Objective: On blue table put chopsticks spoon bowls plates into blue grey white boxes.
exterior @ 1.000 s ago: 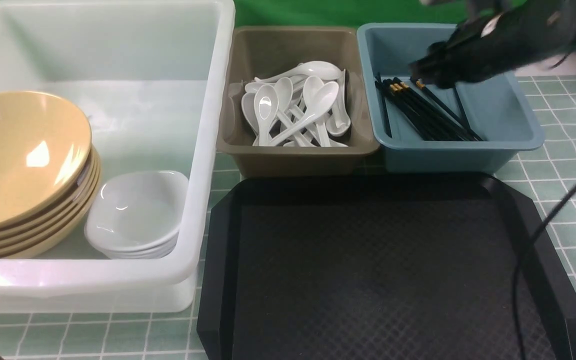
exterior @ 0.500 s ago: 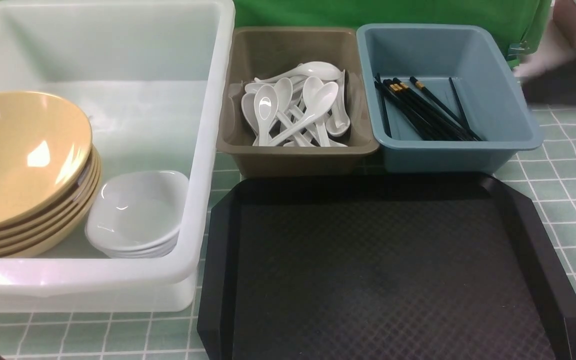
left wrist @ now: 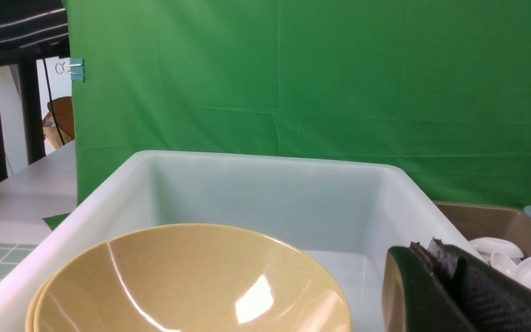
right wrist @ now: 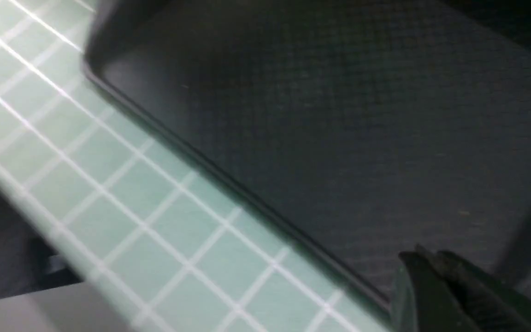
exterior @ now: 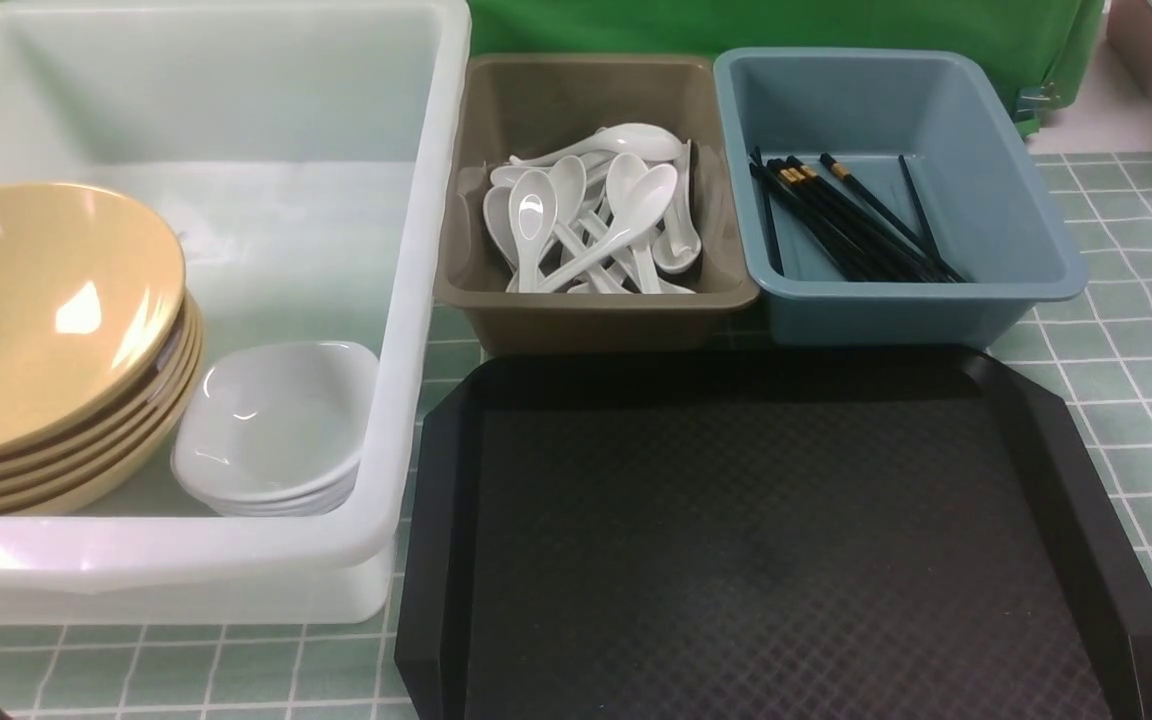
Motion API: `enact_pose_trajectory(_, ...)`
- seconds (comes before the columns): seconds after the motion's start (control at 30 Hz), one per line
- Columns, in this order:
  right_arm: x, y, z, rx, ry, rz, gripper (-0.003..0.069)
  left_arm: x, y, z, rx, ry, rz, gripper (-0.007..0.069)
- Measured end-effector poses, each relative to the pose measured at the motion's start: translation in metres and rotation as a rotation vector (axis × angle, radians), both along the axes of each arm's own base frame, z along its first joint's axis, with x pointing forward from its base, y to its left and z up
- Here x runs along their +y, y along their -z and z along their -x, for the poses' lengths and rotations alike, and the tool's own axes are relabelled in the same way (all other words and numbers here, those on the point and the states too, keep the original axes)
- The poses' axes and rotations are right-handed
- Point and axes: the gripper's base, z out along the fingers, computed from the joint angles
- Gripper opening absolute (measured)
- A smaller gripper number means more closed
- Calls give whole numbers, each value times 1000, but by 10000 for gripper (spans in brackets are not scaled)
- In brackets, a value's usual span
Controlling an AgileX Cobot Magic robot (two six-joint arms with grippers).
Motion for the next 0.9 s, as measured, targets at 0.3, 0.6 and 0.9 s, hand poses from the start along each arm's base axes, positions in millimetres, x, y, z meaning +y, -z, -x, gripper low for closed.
enact_pose_trajectory(0.3, -21, 6, -7, -580, 203, 44, 66, -1, 2, 0, 19, 14, -1, 5)
enact_pose_trajectory(0.6, -41, 70, -7, -837, 562, -189, 66, -2, 2, 0, 26, 19, -1, 5)
enact_pose_trajectory(0.9, -38, 100, 2, -595, 605, -260, 67, -3, 4, 0, 49, 36, -1, 5)
